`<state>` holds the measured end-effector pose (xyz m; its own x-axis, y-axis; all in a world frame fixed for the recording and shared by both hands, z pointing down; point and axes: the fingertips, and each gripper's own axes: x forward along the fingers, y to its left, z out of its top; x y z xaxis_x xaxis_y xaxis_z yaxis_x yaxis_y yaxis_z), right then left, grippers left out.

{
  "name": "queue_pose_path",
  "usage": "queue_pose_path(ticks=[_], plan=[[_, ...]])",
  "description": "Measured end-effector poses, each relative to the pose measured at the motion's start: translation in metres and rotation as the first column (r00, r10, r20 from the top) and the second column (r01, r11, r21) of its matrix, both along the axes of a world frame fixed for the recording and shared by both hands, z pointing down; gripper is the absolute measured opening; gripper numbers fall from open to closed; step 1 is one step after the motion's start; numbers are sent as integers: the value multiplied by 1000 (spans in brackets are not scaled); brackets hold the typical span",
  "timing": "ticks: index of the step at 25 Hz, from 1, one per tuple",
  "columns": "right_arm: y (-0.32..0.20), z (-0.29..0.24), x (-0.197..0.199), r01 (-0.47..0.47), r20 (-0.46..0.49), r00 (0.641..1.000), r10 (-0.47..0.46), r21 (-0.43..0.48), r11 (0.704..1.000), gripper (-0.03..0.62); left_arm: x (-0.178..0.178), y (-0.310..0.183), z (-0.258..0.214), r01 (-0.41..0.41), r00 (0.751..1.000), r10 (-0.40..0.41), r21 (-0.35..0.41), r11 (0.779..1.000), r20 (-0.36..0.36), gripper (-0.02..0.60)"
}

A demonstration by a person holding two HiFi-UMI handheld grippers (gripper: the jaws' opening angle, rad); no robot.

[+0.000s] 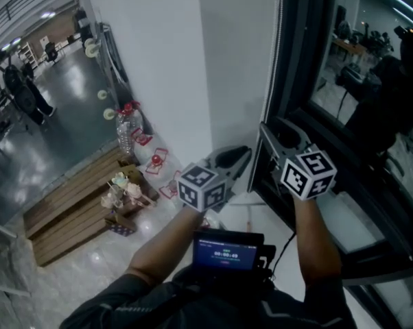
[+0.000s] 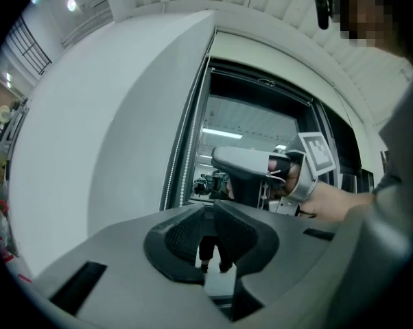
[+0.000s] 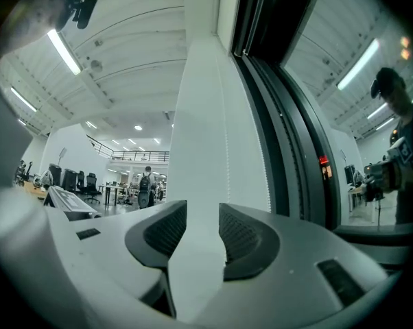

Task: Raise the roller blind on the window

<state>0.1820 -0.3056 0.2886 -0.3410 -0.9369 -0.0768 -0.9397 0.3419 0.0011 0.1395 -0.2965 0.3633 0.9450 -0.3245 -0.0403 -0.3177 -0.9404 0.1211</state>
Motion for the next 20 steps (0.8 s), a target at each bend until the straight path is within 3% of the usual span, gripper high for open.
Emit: queue_pose_path(ticks=[4,11,20], plan=[[11,-6,-4,26,2,1000,-26,13,1000,161,-5,4,-4,4,1000,-5,28,1000,21,-3],[34,-12,-6,58,31,998,-60,45,997,152,-13,22,-15,-12,1000,12,4,1000,-28,-3],[56,0,2,106,43,993,-108,37,994,72,-18,37,-19,54,998,-54,28,998,13,-3]])
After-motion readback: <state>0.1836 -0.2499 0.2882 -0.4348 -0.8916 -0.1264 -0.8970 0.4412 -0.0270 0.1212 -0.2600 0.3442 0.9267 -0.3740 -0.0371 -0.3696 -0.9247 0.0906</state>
